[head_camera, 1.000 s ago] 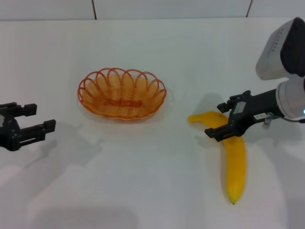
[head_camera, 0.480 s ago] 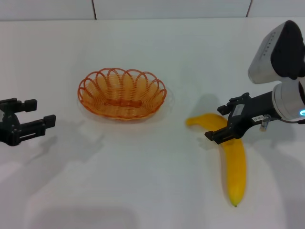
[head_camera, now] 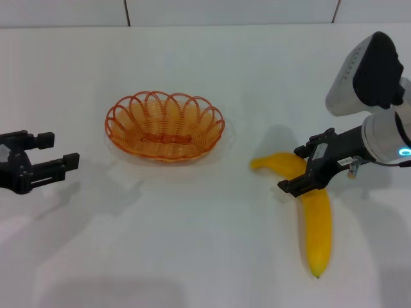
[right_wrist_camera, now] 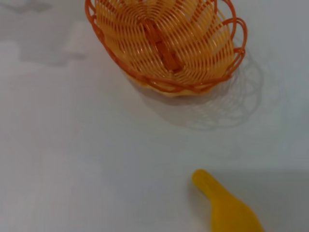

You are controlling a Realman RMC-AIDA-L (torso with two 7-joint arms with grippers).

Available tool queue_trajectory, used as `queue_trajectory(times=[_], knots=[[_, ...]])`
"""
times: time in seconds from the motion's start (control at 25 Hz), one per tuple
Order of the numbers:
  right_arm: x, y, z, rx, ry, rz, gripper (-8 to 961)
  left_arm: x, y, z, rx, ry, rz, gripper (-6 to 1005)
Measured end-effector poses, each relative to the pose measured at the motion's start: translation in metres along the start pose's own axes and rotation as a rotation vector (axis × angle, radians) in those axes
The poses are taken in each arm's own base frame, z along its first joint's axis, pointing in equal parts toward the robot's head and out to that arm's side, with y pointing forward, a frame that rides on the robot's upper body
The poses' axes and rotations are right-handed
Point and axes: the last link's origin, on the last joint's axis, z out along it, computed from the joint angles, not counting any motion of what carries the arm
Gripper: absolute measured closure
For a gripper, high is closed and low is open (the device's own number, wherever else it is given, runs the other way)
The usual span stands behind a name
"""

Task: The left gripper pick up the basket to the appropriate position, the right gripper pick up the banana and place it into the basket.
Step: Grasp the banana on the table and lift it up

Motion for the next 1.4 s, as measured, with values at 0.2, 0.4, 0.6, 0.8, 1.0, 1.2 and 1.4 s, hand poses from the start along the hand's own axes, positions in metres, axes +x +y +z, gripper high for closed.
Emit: queue_trajectory(times=[0.2,0.4,0.6,0.8,1.0,1.2,1.4], knots=[[-0.0006,-0.0001,0.0001,0.000,0.000,0.000,158,0.0015,-0.0002,0.0009,-0.002,0.002,0.004,348],[-0.0012,-0.0006,0.0001,0.002,0.003,0.009,166,0.0024,-0.0004,0.0016,-0.004,0.003,0.006,349],[-0.0031,-0.0016,0.0002,0.006,0.008,0.016,175,0.0028,-0.0004,0.0018,-0.004,0.003,0.007,349],[-0.0036,-0.0019,0.0000,0.007,0.007,0.024,351,0.0028,-0.0001,0.0022,-0.006,0.003,0.007,348],[-0.0046,-0.0027,-0.0014,0.011,0.002,0.026,444,0.0031,0.0001,0.0026,-0.007,0.003,0.008,348],[-0.0051,-0.0026,-0.0021,0.009,0.002,0.025,462,0.0039,0.0002,0.0032,-0.009,0.003,0.010,348],[-0.0072,-0.0008,-0.0030,0.001,-0.001,0.003,464,0.0044,-0.0001,0.0042,-0.011,0.004,0.010,349]])
